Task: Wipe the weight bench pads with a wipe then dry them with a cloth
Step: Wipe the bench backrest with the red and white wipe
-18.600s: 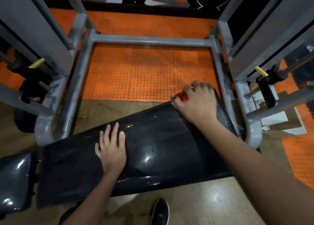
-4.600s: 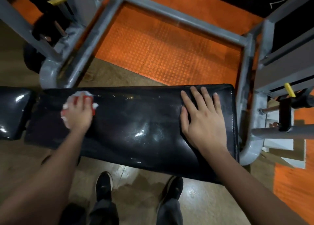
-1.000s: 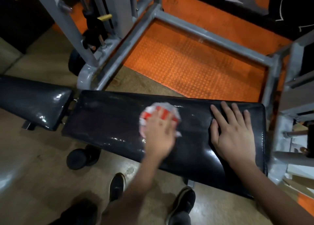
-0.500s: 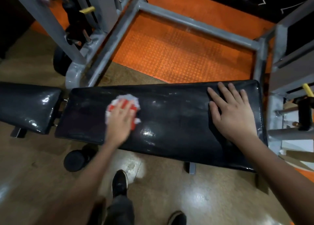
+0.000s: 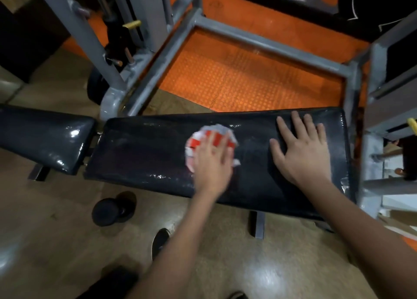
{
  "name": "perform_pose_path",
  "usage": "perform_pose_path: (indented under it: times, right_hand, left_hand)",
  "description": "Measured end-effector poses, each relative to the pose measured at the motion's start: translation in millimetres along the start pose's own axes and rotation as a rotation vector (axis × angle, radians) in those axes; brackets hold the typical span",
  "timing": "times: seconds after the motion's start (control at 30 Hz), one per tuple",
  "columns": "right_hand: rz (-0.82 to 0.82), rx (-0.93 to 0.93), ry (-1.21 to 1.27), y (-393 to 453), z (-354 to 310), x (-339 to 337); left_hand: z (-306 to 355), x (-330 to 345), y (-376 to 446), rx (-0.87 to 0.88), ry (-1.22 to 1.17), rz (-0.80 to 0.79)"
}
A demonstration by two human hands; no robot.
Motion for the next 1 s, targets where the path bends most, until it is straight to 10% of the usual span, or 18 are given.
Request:
perform_pose_path:
  times: [0.37, 0.7, 0.8, 1.0]
  right_hand:
    - [0.019, -0.016, -0.036, -13, -6, 3]
    - [0.082, -0.026, -0.051, -9, -10, 8]
    - [0.067, -0.014, -0.046, -10, -11, 4]
    - [0.010, -0.003, -0.034, -12, -15, -6]
  left_hand:
    - [20, -2, -38, 0.230, -0.009, -0.175]
    - [-258, -127, 25, -0.376, 0.215, 0.221]
    - [-217, -108, 31, -0.422, 0.192, 0.319]
    - [-13, -16, -21, -0.052, -0.040, 0.010]
Point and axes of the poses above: each hand's wrist, its own y-axis towards the middle knuckle, its own x-axis out of the palm, z = x × y, the point moved 5 cm from there along y, towards the middle knuckle, and after that the axes turned 12 degrees about -y, right-handed, at the moved point
